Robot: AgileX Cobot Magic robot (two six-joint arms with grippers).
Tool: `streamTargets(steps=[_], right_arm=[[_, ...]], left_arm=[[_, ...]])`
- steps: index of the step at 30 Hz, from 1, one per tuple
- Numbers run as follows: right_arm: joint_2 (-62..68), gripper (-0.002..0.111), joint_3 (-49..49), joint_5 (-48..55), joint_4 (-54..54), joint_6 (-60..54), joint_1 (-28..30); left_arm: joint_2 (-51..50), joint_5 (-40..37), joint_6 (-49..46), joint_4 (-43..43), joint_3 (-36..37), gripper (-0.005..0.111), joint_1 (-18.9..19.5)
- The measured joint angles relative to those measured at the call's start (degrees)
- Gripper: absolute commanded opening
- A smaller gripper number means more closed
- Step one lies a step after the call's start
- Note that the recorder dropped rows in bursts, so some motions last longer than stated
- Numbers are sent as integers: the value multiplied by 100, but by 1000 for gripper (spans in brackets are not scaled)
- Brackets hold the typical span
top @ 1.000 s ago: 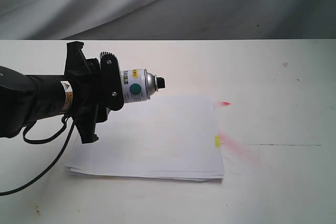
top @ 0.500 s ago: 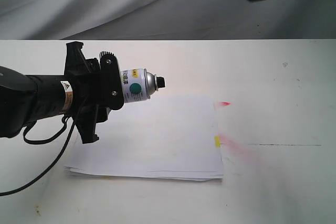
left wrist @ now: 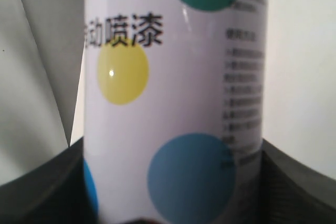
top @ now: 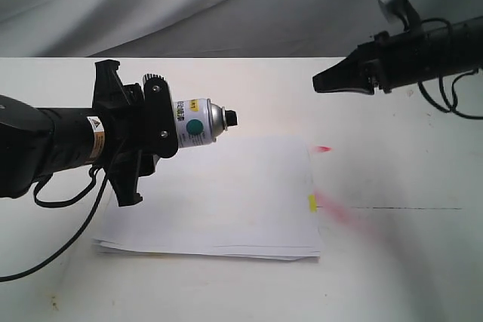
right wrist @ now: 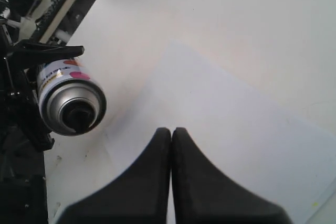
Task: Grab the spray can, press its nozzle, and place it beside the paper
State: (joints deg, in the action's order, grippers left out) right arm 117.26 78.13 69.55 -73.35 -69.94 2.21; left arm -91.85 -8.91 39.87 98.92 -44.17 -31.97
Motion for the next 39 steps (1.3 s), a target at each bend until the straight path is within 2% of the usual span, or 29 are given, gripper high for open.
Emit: streamTargets(steps=[3,11,39], right_arm=[[169,0,-228,0,-351,-332,-129],[253,0,-296,1,-651,-738,-932],[253,0,-296,1,-831,-893,-1340]], left_arm=[[0,0,27,0,0,0,0],[0,0,64,0,0,0,0],[0,14,100,0,0,0,0]])
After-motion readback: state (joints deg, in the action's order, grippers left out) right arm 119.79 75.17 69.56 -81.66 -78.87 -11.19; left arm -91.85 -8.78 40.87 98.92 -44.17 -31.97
